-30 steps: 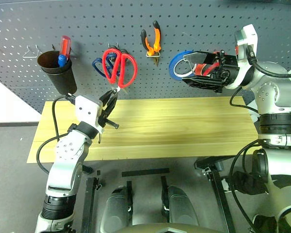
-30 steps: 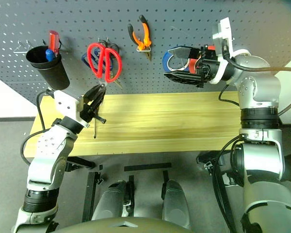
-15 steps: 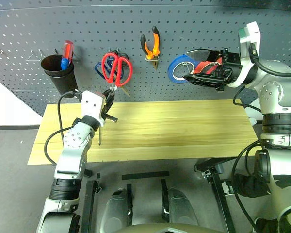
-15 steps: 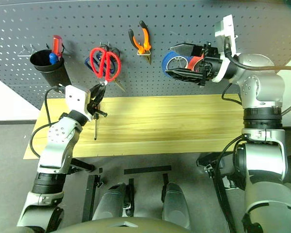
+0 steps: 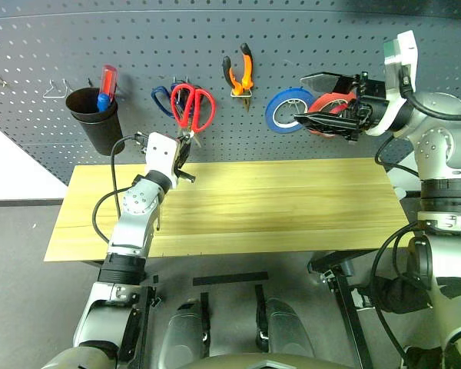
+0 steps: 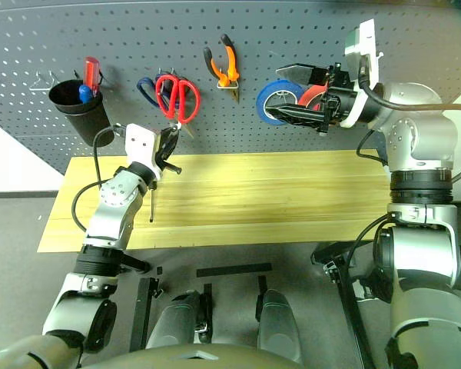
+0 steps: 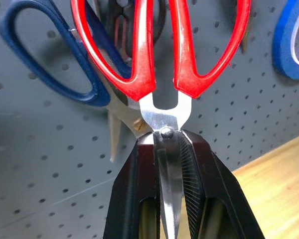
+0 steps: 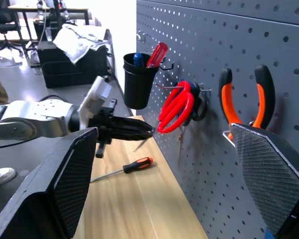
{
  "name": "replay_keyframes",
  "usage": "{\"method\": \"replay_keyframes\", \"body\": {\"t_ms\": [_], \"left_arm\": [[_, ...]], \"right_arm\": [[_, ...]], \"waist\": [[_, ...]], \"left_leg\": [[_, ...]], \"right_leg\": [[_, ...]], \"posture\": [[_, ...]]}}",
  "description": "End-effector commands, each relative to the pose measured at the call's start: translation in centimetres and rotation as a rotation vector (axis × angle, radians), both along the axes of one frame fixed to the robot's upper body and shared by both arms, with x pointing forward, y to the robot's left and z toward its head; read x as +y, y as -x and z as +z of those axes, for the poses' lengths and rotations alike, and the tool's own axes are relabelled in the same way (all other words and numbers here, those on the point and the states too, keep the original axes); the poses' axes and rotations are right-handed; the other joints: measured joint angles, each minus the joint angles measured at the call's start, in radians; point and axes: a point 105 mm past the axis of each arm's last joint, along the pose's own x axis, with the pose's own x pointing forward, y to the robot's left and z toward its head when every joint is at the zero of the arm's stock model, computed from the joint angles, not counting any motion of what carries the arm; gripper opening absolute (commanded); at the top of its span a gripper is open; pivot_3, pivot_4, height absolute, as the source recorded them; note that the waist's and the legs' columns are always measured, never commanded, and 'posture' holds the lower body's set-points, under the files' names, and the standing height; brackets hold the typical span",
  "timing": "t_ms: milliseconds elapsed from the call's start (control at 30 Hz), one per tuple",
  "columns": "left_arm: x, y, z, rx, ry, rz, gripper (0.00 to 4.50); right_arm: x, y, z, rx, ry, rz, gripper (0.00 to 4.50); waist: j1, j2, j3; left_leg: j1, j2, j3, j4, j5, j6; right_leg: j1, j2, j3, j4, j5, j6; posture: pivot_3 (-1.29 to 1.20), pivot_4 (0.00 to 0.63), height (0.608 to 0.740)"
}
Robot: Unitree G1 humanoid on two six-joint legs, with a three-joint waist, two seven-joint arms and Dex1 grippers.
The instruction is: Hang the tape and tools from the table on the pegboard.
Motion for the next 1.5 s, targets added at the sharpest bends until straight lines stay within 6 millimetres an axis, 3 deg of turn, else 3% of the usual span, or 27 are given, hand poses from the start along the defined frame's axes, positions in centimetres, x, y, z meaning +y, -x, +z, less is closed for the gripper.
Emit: {"method": "replay_keyframes", "body": {"t_ms": [33, 200, 300, 600, 867, 1000, 1200, 1367, 1500], "left_arm": [[-0.5, 0.1, 0.4, -0.012, 0.011, -0.03, 1.79], [-0.4, 1.5, 0.9, -0.033, 0.02, -0.034, 3.36], [-0.3, 3.4, 1.7, -0.065, 0.044, -0.062, 4.26], [3.0, 7.0, 1.5, 0.034, 0.221, -0.033, 4.26], [8.4, 5.6, -2.7, 0.334, 0.104, 0.316, 4.26], [8.4, 4.4, -4.6, 0.485, 0.081, 0.393, 4.26], [8.3, 2.4, -6.4, 0.595, 0.055, 0.453, 4.26], [8.1, 1.2, -7.6, 0.651, 0.092, 0.472, 4.26], [7.8, 0.1, -8.4, 0.692, 0.106, 0.492, 4.26]], "right_arm": [[-0.2, 0.7, 1.5, -0.081, 0.012, -0.005, 4.5], [-0.4, 0.8, 1.3, -0.086, 0.022, -0.009, 4.5], [-0.5, 0.9, 1.2, -0.086, 0.025, -0.008, 4.5], [0.7, 1.9, 0.1, -0.016, 0.057, 0.061, 4.5], [4.0, 2.3, -4.3, 0.187, 0.116, 0.122, 4.5], [4.8, 0.5, -5.5, 0.248, 0.121, 0.073, 4.5], [5.1, -1.4, -5.6, 0.241, 0.137, 0.046, 4.5], [5.1, -1.9, -6.2, 0.236, 0.177, 0.061, 4.5], [5.1, -1.6, -5.4, 0.197, 0.127, 0.119, 4.5]], "waist": [[-0.001, 0.0, 0.0], [-0.003, 0.0, -0.002], [-0.003, 0.0, -0.002], [0.003, 0.001, -0.005], [0.009, -0.001, -0.015], [0.025, -0.002, -0.016], [0.043, -0.001, -0.017], [0.052, -0.001, -0.016], [0.054, -0.001, -0.015]], "left_leg": [[0.0, 0.0, 0.0, 0.0, 0.0, 0.0], [0.0, 0.0, 0.0, 0.0, 0.0, 0.0], [0.0, 0.0, 0.0, 0.0, 0.0, 0.0], [0.001, 0.001, 0.0, 0.001, 0.0, 0.0], [0.001, 0.001, -0.001, 0.001, 0.0, 0.0], [0.001, 0.001, -0.001, 0.001, 0.0, 0.0], [0.001, 0.0, -0.001, 0.0, 0.0, -0.001], [0.001, 0.001, -0.002, -0.001, 0.0, -0.001], [0.001, 0.001, -0.002, -0.001, 0.0, -0.001]], "right_leg": [[0.0, 0.0, 0.0, 0.0, 0.0, 0.0], [0.0, 0.0, 0.0, 0.0, 0.0, 0.0], [0.0, 0.0, 0.0, 0.0, 0.0, 0.0], [0.0, 0.0, 0.001, 0.001, 0.0, 0.0], [0.001, 0.001, 0.001, 0.001, 0.0, 0.0], [0.001, 0.001, 0.001, 0.001, 0.0, 0.0], [0.001, 0.002, 0.001, 0.001, 0.0, 0.0], [0.001, 0.003, 0.001, 0.001, 0.0, 0.0], [0.001, 0.003, 0.0, 0.0, 0.0, 0.0]], "posture": [[-0.06, 0.105, 0.732], [-0.05, 0.102, 0.732], [-0.04, 0.103, 0.732], [0.01, 0.102, 0.732], [0.06, 0.118, 0.732], [0.09, 0.133, 0.732], [0.11, 0.165, 0.732], [0.12, 0.189, 0.732], [0.12, 0.219, 0.732]]}}
